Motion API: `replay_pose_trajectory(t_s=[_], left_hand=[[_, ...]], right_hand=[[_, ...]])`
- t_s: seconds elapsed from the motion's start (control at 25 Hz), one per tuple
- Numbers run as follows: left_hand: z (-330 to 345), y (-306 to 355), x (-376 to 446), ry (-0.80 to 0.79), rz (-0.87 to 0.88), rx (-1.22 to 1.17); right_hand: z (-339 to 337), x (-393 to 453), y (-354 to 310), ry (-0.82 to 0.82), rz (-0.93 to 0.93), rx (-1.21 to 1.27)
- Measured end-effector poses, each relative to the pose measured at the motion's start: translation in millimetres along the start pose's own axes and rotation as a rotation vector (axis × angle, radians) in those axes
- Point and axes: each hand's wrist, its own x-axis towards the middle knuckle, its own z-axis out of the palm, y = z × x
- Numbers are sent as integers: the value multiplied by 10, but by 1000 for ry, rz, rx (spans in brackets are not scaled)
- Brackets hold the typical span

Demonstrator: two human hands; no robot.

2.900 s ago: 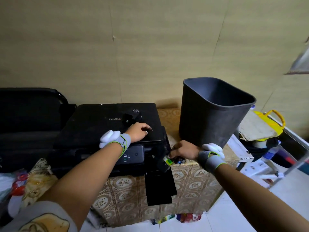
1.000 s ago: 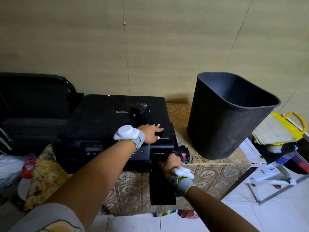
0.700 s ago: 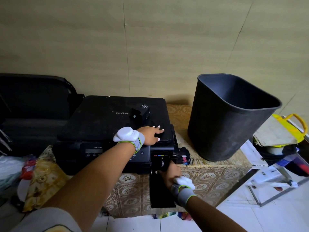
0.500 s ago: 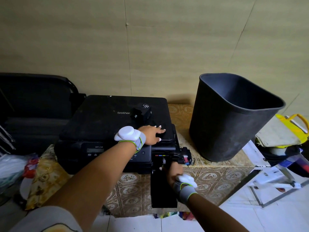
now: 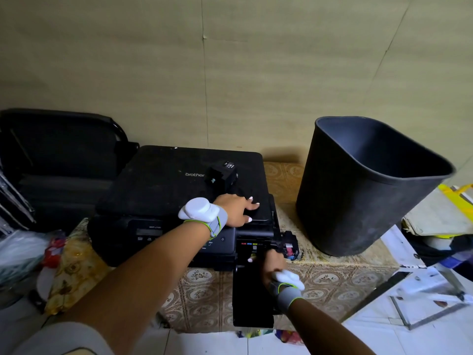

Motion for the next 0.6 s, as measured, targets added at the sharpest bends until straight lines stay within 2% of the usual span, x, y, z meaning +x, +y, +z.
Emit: replay_pose_trajectory(t_s=[0.6], left_hand=[[43, 86, -108, 9, -20, -26]], right_hand=[[-26, -60, 28, -60, -44, -226]])
